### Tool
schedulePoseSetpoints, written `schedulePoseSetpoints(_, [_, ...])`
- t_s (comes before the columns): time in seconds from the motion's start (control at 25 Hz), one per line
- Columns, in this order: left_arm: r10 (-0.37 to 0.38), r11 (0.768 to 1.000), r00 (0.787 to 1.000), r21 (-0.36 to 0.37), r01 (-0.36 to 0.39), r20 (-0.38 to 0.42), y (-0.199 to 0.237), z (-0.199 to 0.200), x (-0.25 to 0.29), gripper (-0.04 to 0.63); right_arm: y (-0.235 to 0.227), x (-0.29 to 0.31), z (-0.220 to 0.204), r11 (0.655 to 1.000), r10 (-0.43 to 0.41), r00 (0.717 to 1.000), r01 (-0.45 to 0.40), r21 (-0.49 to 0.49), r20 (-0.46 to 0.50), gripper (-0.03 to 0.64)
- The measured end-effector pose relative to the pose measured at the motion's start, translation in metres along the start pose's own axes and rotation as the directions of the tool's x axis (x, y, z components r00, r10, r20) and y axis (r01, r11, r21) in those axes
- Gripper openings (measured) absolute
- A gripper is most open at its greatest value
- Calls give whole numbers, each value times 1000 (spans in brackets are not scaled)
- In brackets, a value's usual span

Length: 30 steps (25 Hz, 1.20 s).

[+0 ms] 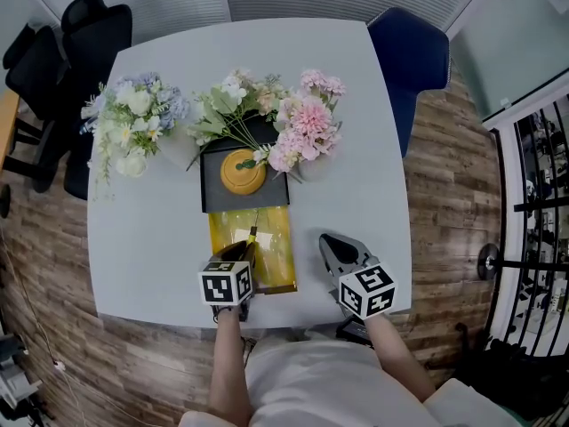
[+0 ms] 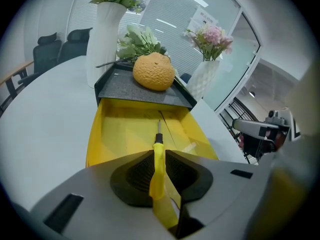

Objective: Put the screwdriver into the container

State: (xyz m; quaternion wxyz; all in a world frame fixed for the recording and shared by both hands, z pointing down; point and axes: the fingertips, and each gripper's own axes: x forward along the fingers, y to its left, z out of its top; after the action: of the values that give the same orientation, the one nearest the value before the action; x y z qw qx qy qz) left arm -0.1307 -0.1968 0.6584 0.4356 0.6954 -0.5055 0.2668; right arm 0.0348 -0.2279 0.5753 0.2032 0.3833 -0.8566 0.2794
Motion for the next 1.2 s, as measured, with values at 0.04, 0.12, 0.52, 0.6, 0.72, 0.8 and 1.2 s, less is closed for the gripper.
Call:
schedulePoseSetpoints(0.04, [0,1000,1000,4,0,6,-1,1,-1,67,1,-1,0,1000,0,1000,0,-1,3,15])
schedulePoseSetpoints(0.12, [-1,1000,1000,12,1,16,-2,2,-4,68,4,-5,1,1000,-1,1000,1,-4,11,15])
schedulePoseSetpoints(0.52, [5,1000,996,27,-8,92,-7,10,-28,71,14,-25,7,1000,-7,998,8,-19,54,15])
schedulePoseSetpoints(0.6, [7,999,993,32,-11,117,-10,13,-36,71,17,-30,10,1000,-7,998,9,-21,69,15])
schedulePoseSetpoints(0.72, [7,999,987,46,-15,163,-15,17,-50,71,24,-39,17,1000,-4,995,6,-20,102,15])
schedulePoseSetpoints(0.8, [7,998,981,55,-18,193,-19,19,-61,68,29,-45,24,1000,0,992,3,-25,126,15])
schedulePoseSetpoints(1.2, [8,995,930,86,-43,368,-38,24,-125,22,67,-84,50,996,31,969,-11,-84,247,15])
